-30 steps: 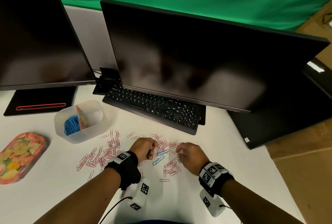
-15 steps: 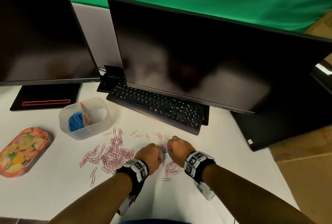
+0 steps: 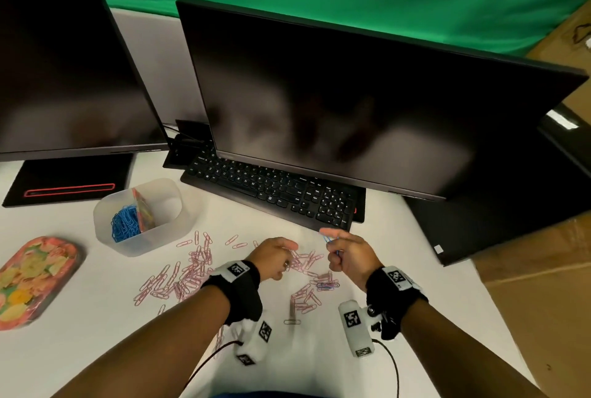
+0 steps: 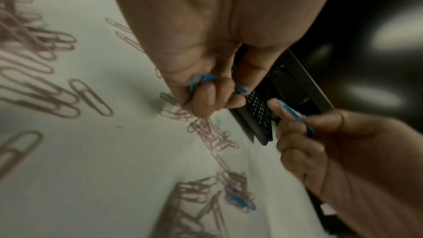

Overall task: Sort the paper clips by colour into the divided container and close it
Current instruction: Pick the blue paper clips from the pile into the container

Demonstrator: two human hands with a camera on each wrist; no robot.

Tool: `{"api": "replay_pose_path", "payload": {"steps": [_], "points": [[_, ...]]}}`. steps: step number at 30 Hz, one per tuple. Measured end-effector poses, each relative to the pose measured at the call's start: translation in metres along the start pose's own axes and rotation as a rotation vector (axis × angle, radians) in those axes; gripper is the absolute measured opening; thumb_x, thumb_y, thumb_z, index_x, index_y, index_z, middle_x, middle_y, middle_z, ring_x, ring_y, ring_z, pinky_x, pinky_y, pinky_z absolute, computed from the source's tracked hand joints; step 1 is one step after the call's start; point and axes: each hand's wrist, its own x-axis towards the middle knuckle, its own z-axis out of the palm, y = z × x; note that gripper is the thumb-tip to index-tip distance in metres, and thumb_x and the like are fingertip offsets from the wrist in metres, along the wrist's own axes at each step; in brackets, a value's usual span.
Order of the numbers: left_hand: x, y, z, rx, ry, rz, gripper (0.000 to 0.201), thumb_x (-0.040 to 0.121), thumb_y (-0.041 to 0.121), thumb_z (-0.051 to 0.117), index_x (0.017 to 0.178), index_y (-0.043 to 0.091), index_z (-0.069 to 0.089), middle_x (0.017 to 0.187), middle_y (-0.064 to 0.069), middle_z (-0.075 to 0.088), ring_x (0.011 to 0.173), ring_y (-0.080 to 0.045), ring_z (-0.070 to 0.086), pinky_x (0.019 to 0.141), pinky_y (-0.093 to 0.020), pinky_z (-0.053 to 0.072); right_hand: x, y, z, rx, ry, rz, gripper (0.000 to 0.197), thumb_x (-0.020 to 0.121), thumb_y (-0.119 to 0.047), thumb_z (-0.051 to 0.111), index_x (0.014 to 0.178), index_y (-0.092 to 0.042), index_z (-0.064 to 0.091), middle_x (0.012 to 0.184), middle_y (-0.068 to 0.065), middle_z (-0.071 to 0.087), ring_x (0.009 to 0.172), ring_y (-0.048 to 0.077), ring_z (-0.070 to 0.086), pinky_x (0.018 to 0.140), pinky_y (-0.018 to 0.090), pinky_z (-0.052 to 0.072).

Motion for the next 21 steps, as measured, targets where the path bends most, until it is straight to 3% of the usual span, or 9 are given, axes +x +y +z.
{"api": "replay_pose_path", "payload": {"steps": [3, 6, 9, 13, 15, 17, 19, 21], "points": [[-0.001, 0.011, 0.01, -0.23, -0.058, -0.035, 0.028, 0.081, -0.008, 0.035, 0.085, 0.002, 0.061, 0.063, -0.009, 0.045, 0.049, -0.015, 0.036, 0.045, -0.02, 0.025, -0.009, 0.0, -0.005, 0.204, -0.072, 0.065, 0.027, 0.074, 0.001, 0.037, 0.09, -0.003, 0.057, 0.063, 0.006, 0.039, 0.049, 0.017, 0.032, 0.047, 0.025, 0.024], [-0.002, 0.015, 0.021, -0.253, -0.091, -0.037, 0.027, 0.077, -0.008, 0.031, 0.073, 0.005, 0.054, 0.063, -0.01, 0.046, 0.048, -0.017, 0.037, 0.045, -0.02, 0.026, -0.015, 0.005, -0.01, 0.337, -0.088, 0.092, 0.018, 0.069, -0.005, 0.038, 0.081, -0.007, 0.051, 0.063, 0.007, 0.041, 0.05, 0.018, 0.035, 0.047, 0.026, 0.029], [-0.002, 0.014, 0.03, -0.184, -0.069, -0.006, 0.029, 0.078, -0.01, 0.03, 0.08, 0.007, 0.053, 0.066, -0.013, 0.05, 0.048, -0.018, 0.041, 0.045, -0.021, 0.029, -0.02, 0.01, -0.015, 0.352, -0.089, 0.095, 0.019, 0.076, 0.001, 0.035, 0.083, -0.008, 0.051, 0.063, 0.006, 0.042, 0.05, 0.017, 0.036, 0.047, 0.027, 0.031], [0.001, 0.011, 0.038, -0.006, -0.057, -0.002, 0.034, 0.082, -0.004, 0.033, 0.097, 0.011, 0.059, 0.07, -0.008, 0.053, 0.048, -0.015, 0.038, 0.045, -0.021, 0.024, -0.023, 0.016, -0.023, 0.334, -0.077, 0.105, 0.031, 0.08, 0.003, 0.037, 0.103, -0.002, 0.057, 0.065, 0.007, 0.042, 0.051, 0.018, 0.039, 0.049, 0.028, 0.033], [0.002, 0.011, 0.041, 0.084, -0.055, 0.003, 0.025, 0.084, 0.002, 0.041, 0.088, 0.012, 0.063, 0.065, -0.004, 0.048, 0.046, -0.013, 0.033, 0.046, -0.02, 0.02, -0.023, 0.02, -0.026, 0.184, -0.023, 0.101, 0.032, 0.083, 0.003, 0.038, 0.105, 0.0, 0.061, 0.063, 0.007, 0.042, 0.05, 0.019, 0.04, 0.048, 0.026, 0.031], [0.005, 0.008, 0.041, 0.218, -0.005, 0.051, 0.014, 0.086, 0.011, 0.051, 0.082, 0.011, 0.064, 0.063, 0.0, 0.047, 0.049, -0.014, 0.037, 0.047, -0.021, 0.023, -0.021, 0.026, -0.029, -0.118, 0.069, 0.027, 0.027, 0.089, 0.001, 0.04, 0.097, -0.006, 0.065, 0.062, 0.002, 0.044, 0.051, 0.016, 0.04, 0.047, 0.024, 0.029], [0.009, 0.003, 0.04, 0.413, 0.091, 0.152, 0.012, 0.087, 0.018, 0.055, 0.079, 0.014, 0.063, 0.069, 0.0, 0.057, 0.066, -0.019, 0.054, 0.055, -0.025, 0.039, -0.02, 0.03, -0.032, -0.476, 0.147, -0.098, 0.022, 0.092, -0.007, 0.047, 0.086, -0.018, 0.066, 0.068, -0.007, 0.055, 0.062, 0.011, 0.051, 0.057, 0.02, 0.037], [0.01, -0.002, 0.039, 0.624, 0.166, 0.241, 0.007, 0.087, 0.023, 0.057, 0.082, 0.022, 0.062, 0.084, 0.0, 0.068, 0.083, -0.021, 0.063, 0.071, -0.028, 0.05, -0.019, 0.033, -0.036, -0.726, 0.223, -0.198, 0.017, 0.09, -0.014, 0.053, 0.083, -0.023, 0.064, 0.085, -0.008, 0.066, 0.08, 0.011, 0.06, 0.07, 0.018, 0.042]]}}
